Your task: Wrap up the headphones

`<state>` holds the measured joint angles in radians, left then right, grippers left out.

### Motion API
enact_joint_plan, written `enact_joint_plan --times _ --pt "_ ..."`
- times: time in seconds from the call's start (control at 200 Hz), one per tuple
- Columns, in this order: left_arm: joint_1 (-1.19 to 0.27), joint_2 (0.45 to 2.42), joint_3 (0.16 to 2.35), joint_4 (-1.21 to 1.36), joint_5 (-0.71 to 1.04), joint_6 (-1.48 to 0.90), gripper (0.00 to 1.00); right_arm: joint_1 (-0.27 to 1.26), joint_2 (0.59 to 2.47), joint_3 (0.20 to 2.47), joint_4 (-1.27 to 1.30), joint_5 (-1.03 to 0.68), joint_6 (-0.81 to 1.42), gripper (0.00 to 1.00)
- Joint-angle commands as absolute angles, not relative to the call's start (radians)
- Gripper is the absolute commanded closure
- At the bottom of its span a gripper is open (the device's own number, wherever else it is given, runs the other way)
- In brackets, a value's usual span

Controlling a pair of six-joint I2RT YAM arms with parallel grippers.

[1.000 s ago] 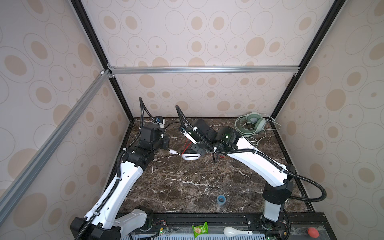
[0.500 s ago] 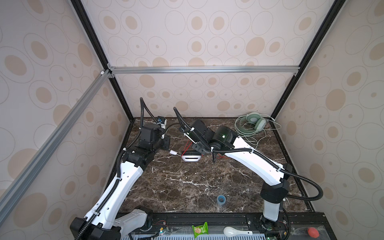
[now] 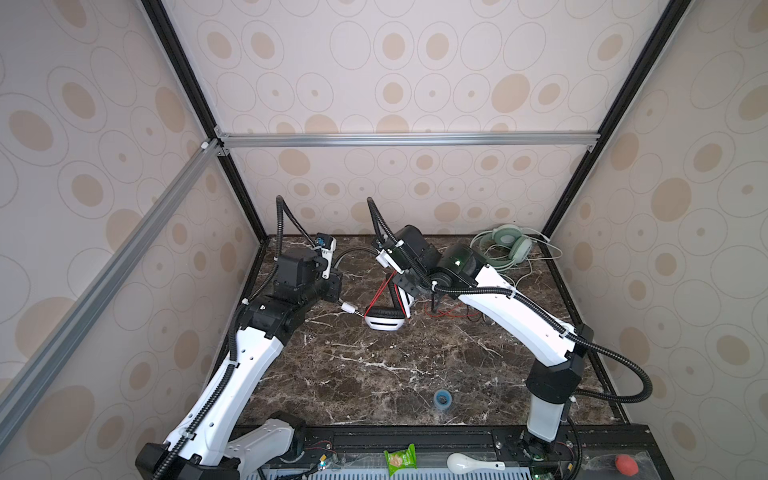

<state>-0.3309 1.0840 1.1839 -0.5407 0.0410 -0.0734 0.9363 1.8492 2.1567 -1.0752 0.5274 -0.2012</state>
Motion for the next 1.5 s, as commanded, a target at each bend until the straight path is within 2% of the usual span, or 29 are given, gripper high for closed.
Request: enact_joint_plan --times 0.0,0.31,0.6,0.94,1.15,1.335,1.496 --pt "-0.330 1.054 1.213 -0.552 0.087 -0.037 1.00 0.882 1.774 2.125 -1.021 0.516 -0.160 0.91" --pt "-0.330 1.051 1.252 -0.542 0.142 -0.071 1.00 0.738 1.648 1.851 -0.803 0.246 -0.017 0.89" --pt "-0.329 1.047 1.307 -0.481 0.276 -0.177 1.00 0.642 1.586 1.631 -0.582 0.042 0.083 0.90" --pt "-0.330 1.073 1.420 -0.436 0.387 -0.260 1.00 0.577 1.509 1.390 -0.172 -0.251 0.202 0.84" --pt "-0.330 1.094 1.479 -0.418 0.425 -0.298 1.00 0.571 1.554 1.367 -0.097 -0.330 0.244 0.83" --pt "-0.330 1.107 1.508 -0.400 0.433 -0.333 1.00 0.567 1.571 1.302 0.030 -0.418 0.301 0.71" --pt "-0.328 1.111 1.527 -0.362 0.434 -0.386 1.00 0.565 1.592 1.236 0.072 -0.429 0.349 0.72"
